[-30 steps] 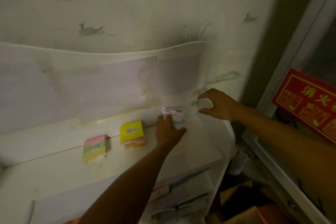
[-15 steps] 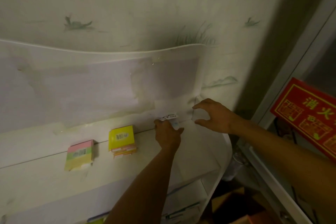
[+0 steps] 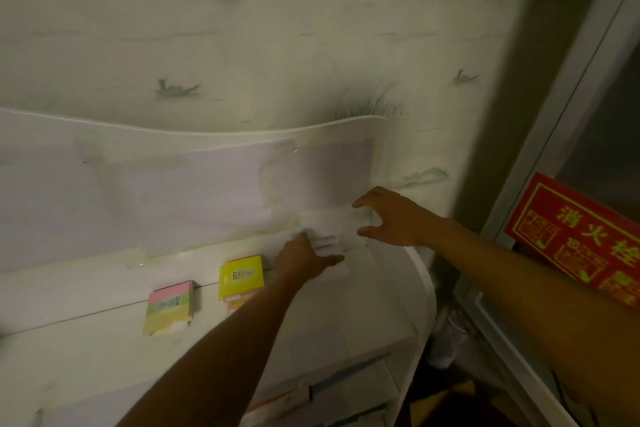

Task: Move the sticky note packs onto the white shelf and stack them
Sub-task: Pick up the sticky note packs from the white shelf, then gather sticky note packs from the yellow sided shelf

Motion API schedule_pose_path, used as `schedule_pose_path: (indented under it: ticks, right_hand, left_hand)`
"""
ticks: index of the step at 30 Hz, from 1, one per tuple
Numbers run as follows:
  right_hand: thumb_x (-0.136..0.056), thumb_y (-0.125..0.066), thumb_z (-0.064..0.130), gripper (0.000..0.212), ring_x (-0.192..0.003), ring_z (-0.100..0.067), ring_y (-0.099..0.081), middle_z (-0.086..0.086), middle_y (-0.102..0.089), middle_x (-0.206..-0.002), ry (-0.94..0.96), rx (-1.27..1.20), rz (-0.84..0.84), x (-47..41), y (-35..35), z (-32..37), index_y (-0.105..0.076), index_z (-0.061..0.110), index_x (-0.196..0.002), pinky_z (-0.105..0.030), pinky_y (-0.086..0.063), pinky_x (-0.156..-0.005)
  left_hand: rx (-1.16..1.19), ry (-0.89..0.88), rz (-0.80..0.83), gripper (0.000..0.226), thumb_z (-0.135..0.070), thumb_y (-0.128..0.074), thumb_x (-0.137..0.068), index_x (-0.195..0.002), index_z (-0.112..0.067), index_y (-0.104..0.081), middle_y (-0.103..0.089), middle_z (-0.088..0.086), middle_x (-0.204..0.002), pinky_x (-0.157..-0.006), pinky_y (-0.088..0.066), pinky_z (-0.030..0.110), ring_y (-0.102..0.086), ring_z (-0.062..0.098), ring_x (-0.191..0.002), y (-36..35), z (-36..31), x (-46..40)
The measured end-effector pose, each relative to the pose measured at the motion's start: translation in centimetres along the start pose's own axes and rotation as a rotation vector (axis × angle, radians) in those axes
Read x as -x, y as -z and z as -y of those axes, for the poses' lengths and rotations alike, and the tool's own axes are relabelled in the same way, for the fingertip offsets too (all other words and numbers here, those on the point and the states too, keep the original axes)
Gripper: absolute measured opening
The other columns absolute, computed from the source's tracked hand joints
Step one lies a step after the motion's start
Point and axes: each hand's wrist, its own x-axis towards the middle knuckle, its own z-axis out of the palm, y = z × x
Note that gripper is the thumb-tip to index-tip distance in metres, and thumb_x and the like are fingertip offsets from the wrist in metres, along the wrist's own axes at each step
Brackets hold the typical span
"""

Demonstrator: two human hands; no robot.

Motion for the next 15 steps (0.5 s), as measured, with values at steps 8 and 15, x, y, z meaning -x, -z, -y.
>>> schedule_pose_path:
  ticks: [8, 15]
  right_hand:
    - [-0.086, -0.066, 0.044, 0.067, -0.138, -0.024, -0.033, -0.005, -0.033, -0.15, 0.152, 0.109, 0.006, -3.4, 3.1, 7.5, -0.038, 0.023, -0.144, -0.038, -0.028, -0.115]
    - [-0.081, -0.071, 0.047, 0.075, -0.137, -0.022, -0.036, -0.006, -0.039, -0.147, 0.374, 0.142, 0.003, -5.9, 3.3, 16.6, -0.039, 0.021, -0.145, -0.034, -0.028, -0.114]
  left_hand:
    - [-0.339, -0.116, -0.025, 0.092, -0.065, -0.072, -0.066, -0.143, -0.026, -0.039, -0.042, -0.006, -0.147, -0.111, -0.035, 0.032, -0.041, 0.016, -0.135, 12.3, 1.9, 3.5]
    - [-0.519, -0.082, -0.15, 0.085, -0.058, -0.072, -0.072, -0.143, -0.025, -0.037, -0.041, -0.004, -0.147, -0.107, -0.034, 0.033, -0.039, 0.018, -0.134, 22.5, 5.7, 9.0]
